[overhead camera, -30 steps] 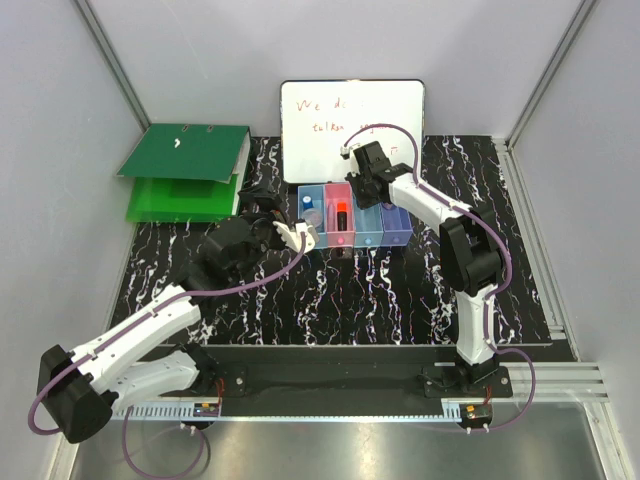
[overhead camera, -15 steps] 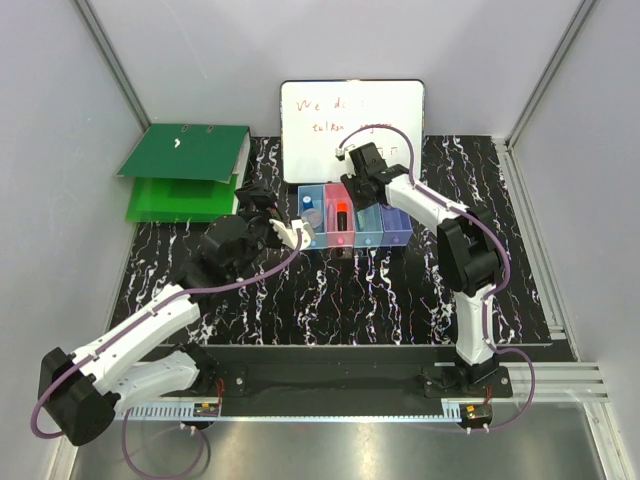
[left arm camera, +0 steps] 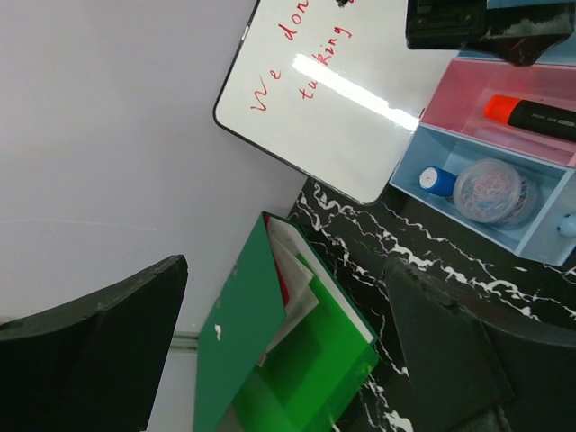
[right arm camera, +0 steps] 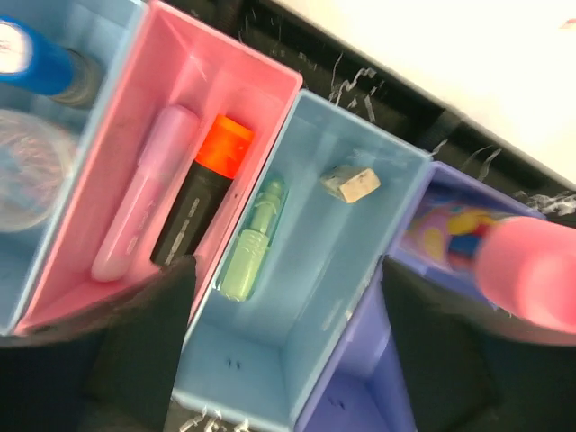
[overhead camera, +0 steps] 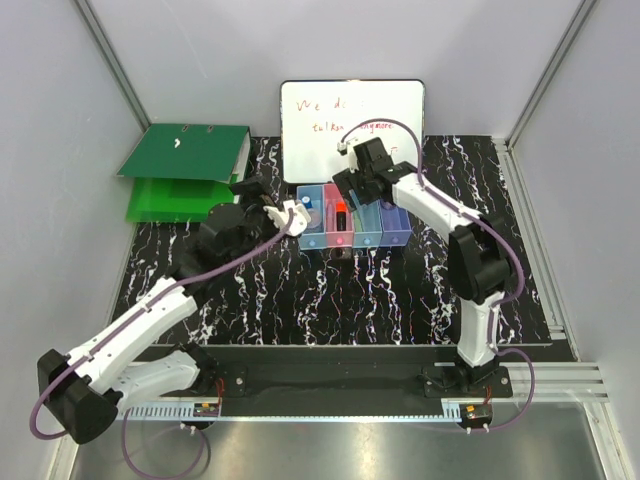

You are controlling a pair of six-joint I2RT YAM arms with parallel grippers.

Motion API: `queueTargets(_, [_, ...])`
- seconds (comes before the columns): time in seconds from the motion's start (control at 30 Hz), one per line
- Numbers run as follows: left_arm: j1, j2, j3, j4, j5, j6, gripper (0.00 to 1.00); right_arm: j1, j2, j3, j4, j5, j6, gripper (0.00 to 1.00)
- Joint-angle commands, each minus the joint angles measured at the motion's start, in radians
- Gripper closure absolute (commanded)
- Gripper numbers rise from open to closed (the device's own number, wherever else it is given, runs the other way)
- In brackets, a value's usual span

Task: Sort the stationery into containers
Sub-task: Reset both arms

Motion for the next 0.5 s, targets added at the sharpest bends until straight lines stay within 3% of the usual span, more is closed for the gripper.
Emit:
queueTargets(0.0, [0.023, 0.007, 0.146, -0.155, -0.034, -0.231, 0.01, 0.019, -0.23, 0.006, 0.037, 0.006, -0.055, 0.01])
queueTargets(0.23, [0.036, -0.063, 0.203, -0.28, -0.077, -0.363, 0.01, 0.019, -0.452, -0.002, -0.003, 0.058, -0.124, 0.0])
queueTargets(0.3, [0.04, -0.089, 0.216, -0.283, -0.122, -0.473, 0.01, 0.019, -0.485, 0.044, -0.049, 0.105, -0.118, 0.0])
queueTargets(0.37, [0.041, -0.114, 0.229, -0.321, -0.23, -0.589, 0.01, 0.019, -0.511, 0.085, -0.174, 0.095, -0.112, 0.0])
queueTargets(0.47, [0.049, -0.122, 0.281, -0.463, -0.282, -0.662, 0.01, 0.019, -0.555, 0.176, -0.397, 0.016, -0.077, 0.0])
